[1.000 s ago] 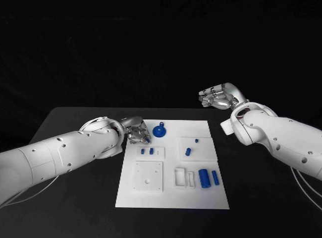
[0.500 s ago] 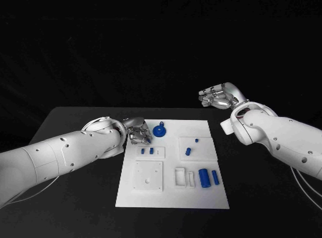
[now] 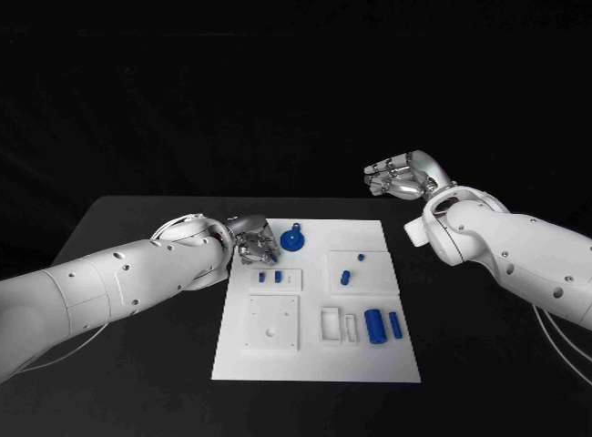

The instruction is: Assemble the parts on the task board

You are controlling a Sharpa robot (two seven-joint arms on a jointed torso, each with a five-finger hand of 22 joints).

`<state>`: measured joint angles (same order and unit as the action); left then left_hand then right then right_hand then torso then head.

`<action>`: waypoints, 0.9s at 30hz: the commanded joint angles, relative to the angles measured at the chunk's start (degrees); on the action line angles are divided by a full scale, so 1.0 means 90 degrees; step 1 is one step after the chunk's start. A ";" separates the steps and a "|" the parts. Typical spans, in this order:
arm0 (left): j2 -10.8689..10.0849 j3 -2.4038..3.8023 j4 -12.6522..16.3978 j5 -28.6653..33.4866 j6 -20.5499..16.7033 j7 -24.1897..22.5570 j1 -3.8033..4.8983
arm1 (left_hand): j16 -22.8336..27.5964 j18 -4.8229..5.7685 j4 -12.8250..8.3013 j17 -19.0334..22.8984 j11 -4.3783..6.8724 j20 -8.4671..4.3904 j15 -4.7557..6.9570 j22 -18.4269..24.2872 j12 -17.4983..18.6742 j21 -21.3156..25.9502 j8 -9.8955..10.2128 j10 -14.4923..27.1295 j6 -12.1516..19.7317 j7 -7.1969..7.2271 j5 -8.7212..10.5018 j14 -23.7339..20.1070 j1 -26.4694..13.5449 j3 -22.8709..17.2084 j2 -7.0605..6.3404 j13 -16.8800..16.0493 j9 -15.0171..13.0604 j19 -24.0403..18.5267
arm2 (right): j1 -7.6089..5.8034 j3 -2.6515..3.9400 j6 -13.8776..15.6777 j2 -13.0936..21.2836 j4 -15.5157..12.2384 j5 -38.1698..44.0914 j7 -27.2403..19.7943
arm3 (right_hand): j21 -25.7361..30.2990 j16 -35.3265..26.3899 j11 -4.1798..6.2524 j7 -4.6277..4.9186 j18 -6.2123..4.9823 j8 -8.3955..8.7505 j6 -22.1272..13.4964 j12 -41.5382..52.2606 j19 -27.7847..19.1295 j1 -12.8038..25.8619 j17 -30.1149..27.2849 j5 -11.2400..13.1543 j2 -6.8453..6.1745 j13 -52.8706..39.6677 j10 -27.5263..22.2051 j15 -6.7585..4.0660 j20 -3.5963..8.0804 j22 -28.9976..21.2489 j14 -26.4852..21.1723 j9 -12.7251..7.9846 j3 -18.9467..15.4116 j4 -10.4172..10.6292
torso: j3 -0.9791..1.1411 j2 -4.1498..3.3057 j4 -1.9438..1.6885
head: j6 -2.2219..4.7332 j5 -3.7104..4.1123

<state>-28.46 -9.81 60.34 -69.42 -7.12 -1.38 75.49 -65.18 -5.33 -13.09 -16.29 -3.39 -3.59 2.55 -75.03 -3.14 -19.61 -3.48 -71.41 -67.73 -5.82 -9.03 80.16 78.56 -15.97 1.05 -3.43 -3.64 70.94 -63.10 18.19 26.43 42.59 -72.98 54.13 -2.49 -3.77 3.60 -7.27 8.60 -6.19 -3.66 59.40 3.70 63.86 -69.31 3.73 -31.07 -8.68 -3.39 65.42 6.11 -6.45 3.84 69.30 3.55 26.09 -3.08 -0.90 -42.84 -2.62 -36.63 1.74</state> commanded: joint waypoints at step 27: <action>0.0050 -0.0147 -0.0010 -0.0253 0.0330 0.0074 -0.0018 | 0.0043 -0.0069 0.0053 0.0000 0.0012 0.0033 -0.0033 -0.0117 -0.0019 0.0006 0.0001 0.0030 0.0081 -0.0012 0.0059 -0.0089 0.0054 0.0033 0.0043 0.0010 0.0002 -0.0089 | 0.0003 0.0003 -0.0095 -0.0006 -0.0003 0.0011 -0.0034 | -0.0026 -0.0011 0.0005 0.0000 -0.0084 0.0012 -0.0045 -0.0035 -0.0038 0.0035 -0.0007 -0.0054 -0.0013 0.0009 -0.0050 0.0009 0.0008 -0.0007 -0.0055 0.0001 -0.0018 0.0000 | -0.0007 -0.0002 -0.0014 | -0.0033 0.0042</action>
<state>-27.94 -10.85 60.07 -71.21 -6.30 -0.47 75.73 -65.09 -5.33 -12.70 -16.27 -3.30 -3.18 2.12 -75.02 -3.14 -19.61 -3.38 -71.13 -67.03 -5.82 -8.80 79.73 78.87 -15.90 1.36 -3.32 -3.61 70.52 -63.09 18.19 26.35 42.53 -72.93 54.11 -2.49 -3.77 3.60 -7.27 8.60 -6.19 -3.66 59.40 3.70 63.87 -69.31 3.73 -31.35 -8.68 -3.39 65.42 6.13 -6.45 3.84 69.27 3.55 26.10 -3.08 -0.93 -42.82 -2.68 -36.94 2.10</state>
